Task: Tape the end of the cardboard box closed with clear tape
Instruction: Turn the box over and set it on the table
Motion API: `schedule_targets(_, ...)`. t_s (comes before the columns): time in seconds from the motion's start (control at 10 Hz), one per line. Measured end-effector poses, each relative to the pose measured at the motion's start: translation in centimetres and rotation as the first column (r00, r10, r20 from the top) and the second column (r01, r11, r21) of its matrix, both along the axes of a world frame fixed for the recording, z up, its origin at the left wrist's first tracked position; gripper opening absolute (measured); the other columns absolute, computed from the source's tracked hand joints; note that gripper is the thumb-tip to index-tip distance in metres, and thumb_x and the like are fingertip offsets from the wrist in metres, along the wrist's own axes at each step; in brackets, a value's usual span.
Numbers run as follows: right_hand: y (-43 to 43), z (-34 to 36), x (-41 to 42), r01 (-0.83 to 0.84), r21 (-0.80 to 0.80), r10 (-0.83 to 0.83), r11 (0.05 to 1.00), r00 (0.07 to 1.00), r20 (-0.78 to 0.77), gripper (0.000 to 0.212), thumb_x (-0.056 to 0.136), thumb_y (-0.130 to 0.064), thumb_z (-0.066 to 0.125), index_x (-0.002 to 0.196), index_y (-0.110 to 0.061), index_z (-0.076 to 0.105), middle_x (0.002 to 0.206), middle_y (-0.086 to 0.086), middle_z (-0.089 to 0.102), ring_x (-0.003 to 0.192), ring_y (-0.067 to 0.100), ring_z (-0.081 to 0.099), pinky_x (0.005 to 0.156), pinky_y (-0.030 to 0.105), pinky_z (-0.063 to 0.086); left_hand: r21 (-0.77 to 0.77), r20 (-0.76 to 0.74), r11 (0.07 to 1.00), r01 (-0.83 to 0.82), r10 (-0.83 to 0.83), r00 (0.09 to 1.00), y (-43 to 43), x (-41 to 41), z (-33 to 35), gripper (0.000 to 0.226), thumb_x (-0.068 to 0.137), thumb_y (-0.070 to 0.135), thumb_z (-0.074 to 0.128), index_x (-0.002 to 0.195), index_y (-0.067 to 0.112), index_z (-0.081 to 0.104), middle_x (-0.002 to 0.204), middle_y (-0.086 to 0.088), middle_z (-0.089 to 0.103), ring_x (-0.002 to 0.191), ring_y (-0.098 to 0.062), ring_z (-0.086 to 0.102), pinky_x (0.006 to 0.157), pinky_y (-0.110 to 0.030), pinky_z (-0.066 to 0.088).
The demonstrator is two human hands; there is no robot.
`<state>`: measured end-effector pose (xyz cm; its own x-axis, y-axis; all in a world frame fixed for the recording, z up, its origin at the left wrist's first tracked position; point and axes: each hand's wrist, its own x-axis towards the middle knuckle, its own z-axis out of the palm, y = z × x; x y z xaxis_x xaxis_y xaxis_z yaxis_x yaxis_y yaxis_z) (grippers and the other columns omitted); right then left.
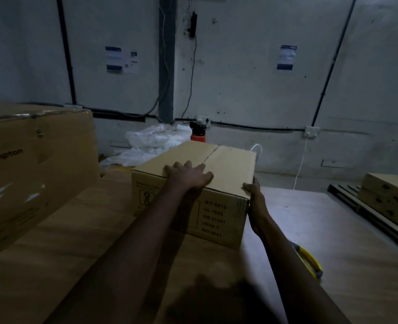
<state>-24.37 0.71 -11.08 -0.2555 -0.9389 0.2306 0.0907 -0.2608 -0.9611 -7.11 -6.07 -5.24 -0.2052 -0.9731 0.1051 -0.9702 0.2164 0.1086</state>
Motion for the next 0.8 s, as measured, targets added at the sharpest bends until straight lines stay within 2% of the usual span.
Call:
schedule_targets(0.1,-0.4,0.4,1.8,-0.023,0.049,0.023,0.999,1.000,-0.010,0.060,0.079,-0.032,0.046,0.137,-0.022,0.034,0.111,0.005,0.056,0.097,0.018,0.055,0.072,0.032,0.047,0.028,0.060,0.999,-0.045,0.043,0.997,0.9,0.5,0.8,0.062,0.092,0.063,0.022,0.147,0.034,0.020,0.157,-0.016,0.014,0.138,-0.046,0.014,0.109,-0.067,0.005)
schedule_targets(0.2,-0.6,0.7,4.2,-0.086,0.051,0.089,0.995,0.995,-0.047,0.065,0.074,-0.034,0.044,0.137,-0.021,0.034,0.112,0.005,0.056,0.096,0.016,0.055,0.070,0.031,0.045,0.030,0.091,0.998,-0.057,0.054,0.994,1.0,1.4,1.2,0.061,0.093,0.061,0.023,0.147,0.035,0.020,0.157,-0.016,0.013,0.138,-0.047,0.013,0.109,-0.068,0.005)
schedule_targets(0.3,-0.3,0.6,8.7,-0.166,0.012,0.167,0.986,0.981,-0.095,0.039,0.084,-0.026,0.044,0.123,-0.026,0.045,0.115,0.005,0.057,0.095,0.013,0.057,0.071,0.025,0.049,0.078,0.102,0.994,-0.077,0.069,0.992,0.5,3.0,1.6,0.059,0.094,0.060,0.019,0.148,0.037,0.016,0.158,-0.016,0.009,0.140,-0.047,0.006,0.108,-0.070,0.002)
schedule_targets(0.4,-0.7,-0.1,11.8,-0.161,-0.033,0.155,0.986,0.978,-0.140,0.024,0.088,-0.024,0.044,0.110,-0.031,0.051,0.120,0.006,0.056,0.102,0.015,0.057,0.087,0.029,0.051,0.094,0.098,0.992,-0.088,0.079,0.992,0.0,3.9,1.5,0.059,0.094,0.060,0.018,0.148,0.038,0.014,0.158,-0.015,0.007,0.141,-0.046,0.005,0.108,-0.069,0.000)
schedule_targets(0.5,-2.0,-2.1,13.8,-0.147,-0.086,0.116,0.985,0.948,-0.295,0.036,0.082,-0.053,0.040,0.117,-0.053,0.045,0.134,0.000,0.054,0.123,0.018,0.051,0.107,0.049,0.038,0.084,0.105,0.991,-0.101,0.092,0.990,-0.5,5.4,1.3,0.059,0.093,0.061,0.020,0.148,0.039,0.015,0.158,-0.014,0.011,0.140,-0.045,0.008,0.108,-0.068,0.004)
schedule_targets(0.6,-2.1,-2.7,13.8,-0.094,-0.161,-0.002,0.982,0.858,-0.513,0.043,0.087,-0.062,0.031,0.127,-0.048,0.040,0.140,0.000,0.050,0.128,0.017,0.047,0.110,0.048,0.035,0.071,0.110,0.994,-0.084,0.076,0.991,-0.7,5.9,1.0,0.060,0.092,0.063,0.022,0.147,0.039,0.018,0.157,-0.014,0.015,0.139,-0.045,0.012,0.108,-0.068,0.006)
schedule_targets(0.7,-2.3,-2.0,11.7,-0.051,-0.232,-0.169,0.971,0.540,-0.824,0.070,0.092,-0.065,0.004,0.143,-0.023,0.027,0.154,0.018,0.032,0.140,0.037,0.032,0.114,0.059,0.025,0.001,0.142,0.999,-0.035,0.034,0.989,-0.5,5.1,1.6,0.061,0.093,0.063,0.024,0.147,0.036,0.018,0.156,-0.014,0.017,0.140,-0.042,0.015,0.107,-0.068,0.008)
schedule_targets(0.8,-4.1,-0.5,8.5,0.128,-0.238,-0.269,0.963,0.356,-0.895,0.084,0.087,-0.070,-0.003,0.151,-0.018,0.012,0.161,0.016,0.010,0.148,0.037,0.009,0.117,0.059,0.009,-0.131,0.175,0.991,0.021,0.002,0.985,-1.2,4.1,2.5,0.064,0.093,0.062,0.027,0.149,0.035,0.013,0.159,-0.011,0.010,0.143,-0.039,0.009,0.109,-0.066,0.007)
